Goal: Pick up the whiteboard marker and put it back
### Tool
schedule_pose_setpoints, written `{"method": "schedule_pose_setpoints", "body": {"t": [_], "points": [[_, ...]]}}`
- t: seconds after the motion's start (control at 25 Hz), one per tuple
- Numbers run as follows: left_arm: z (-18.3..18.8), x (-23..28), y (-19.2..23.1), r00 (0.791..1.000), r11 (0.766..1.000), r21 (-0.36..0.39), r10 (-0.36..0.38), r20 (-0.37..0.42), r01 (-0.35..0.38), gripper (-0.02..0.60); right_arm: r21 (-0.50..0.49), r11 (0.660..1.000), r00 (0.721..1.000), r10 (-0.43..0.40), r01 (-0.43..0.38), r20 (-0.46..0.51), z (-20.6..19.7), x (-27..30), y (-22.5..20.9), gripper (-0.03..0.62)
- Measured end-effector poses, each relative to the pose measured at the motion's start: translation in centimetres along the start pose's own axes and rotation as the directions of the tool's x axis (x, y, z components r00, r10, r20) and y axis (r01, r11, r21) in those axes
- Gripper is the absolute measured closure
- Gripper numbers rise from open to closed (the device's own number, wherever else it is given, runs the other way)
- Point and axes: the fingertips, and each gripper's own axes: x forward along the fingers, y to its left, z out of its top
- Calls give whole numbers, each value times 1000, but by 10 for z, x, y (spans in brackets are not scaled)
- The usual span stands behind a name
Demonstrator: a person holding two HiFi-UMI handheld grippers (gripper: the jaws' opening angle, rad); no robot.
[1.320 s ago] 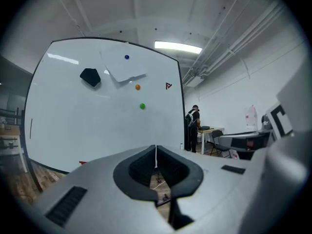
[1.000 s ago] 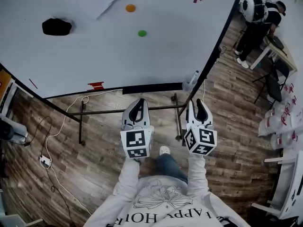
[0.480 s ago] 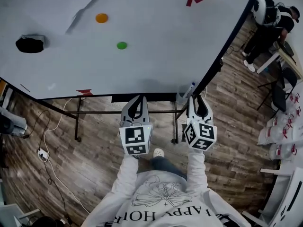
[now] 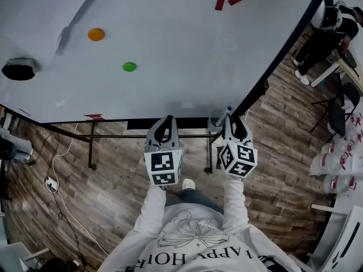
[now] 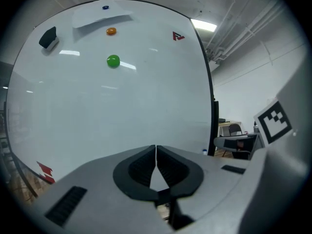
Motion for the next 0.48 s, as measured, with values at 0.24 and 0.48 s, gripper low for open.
{"method": "schedule_pose_setpoints", "body": {"t": [0.24, 0.48], "points": [[-13, 19, -2, 1000, 1000, 3, -1, -31, 1, 571, 12, 1000, 999, -8, 9, -40, -15, 25, -13, 490], [-23, 30, 2, 998, 1000, -2, 7, -55, -7, 571, 15, 1000, 996, -11, 12, -88, -35, 44, -22, 490]]}}
